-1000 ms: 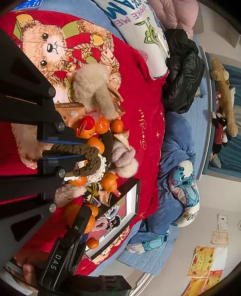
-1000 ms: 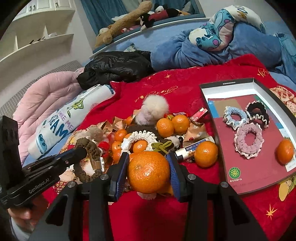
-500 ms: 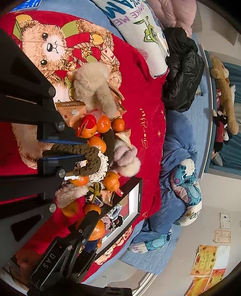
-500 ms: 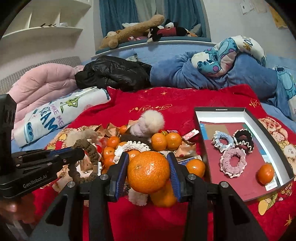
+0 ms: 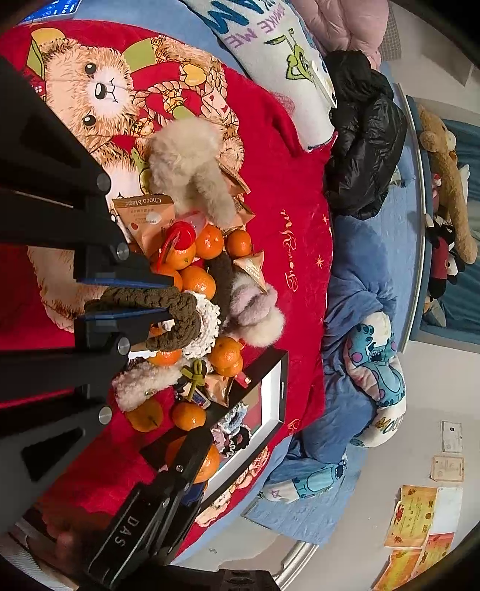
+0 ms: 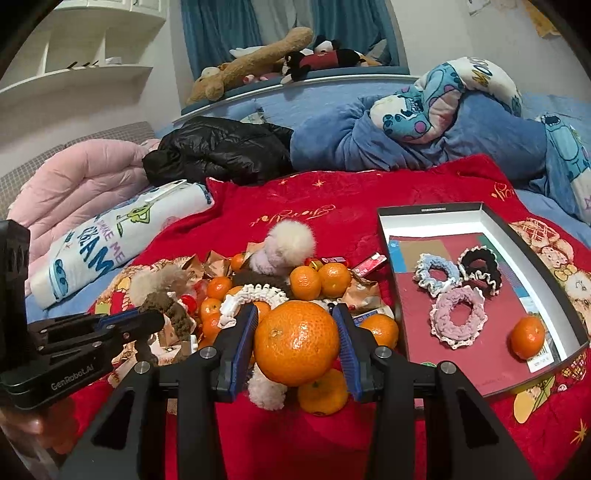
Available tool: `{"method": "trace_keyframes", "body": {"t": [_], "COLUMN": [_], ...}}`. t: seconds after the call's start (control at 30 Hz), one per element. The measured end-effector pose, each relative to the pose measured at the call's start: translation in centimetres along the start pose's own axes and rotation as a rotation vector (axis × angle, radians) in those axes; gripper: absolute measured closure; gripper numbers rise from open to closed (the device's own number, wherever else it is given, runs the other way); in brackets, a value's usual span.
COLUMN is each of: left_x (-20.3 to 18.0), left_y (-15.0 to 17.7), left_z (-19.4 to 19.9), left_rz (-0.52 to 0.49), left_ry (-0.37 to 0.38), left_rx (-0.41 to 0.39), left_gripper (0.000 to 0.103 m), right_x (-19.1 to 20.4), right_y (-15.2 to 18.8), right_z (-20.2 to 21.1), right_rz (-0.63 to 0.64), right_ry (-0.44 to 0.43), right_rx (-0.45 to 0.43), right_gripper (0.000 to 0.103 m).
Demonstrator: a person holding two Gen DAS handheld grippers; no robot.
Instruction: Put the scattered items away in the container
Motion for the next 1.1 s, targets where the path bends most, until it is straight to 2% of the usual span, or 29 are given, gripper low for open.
{"method": "trace_keyframes", "body": {"t": [0.33,0.53,0.73,0.9,1.1], "left_x": [-3.1,-7.8,-13.0,-17.6,-21.3], "left_y": [-0.4,-0.6,-0.8,-2.0,-2.4], "left_z": [0.5,0.4,-0.3,-2.0,-4.9], "left_rz": [-0.008,-0.034,-0.057,-0.076,-0.093], "left_ry": [0.062,0.146,0.236,0.291,0.291], "left_rx": [-0.010,-0.011,-0.006,-0.005,0.022], "left_gripper": [0.093,0.093,0.093,0.093,0.093], "right_x": [-3.3,-7.2,-12.9,-16.1,-18.4], "right_y": [-0.8,-1.2,-1.3,-1.0,-0.7], "right_z": [2.2,4.8,8.1,8.4,7.1], "right_rz": [-0.056,-0.101,-0.180,-0.238,-0.270], "right_ry": [0.051,0.102,0.170,0.161,0.130], "right_rx": [-0.032,-0.069,-0.114,-0.108,-0.085], "right_gripper": [0.063,0.063,0.063,0.063,0.063]}}
Point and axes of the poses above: each gripper's, at about its wrist camera, not at the fingertips, and z roughly against the way its jaws point, x to its left, y to its underside, the point moved 9 cm from there along -z, roughly the way its jaws point, and after that the axes turned 2 degrees about z, right-handed, at the moved point
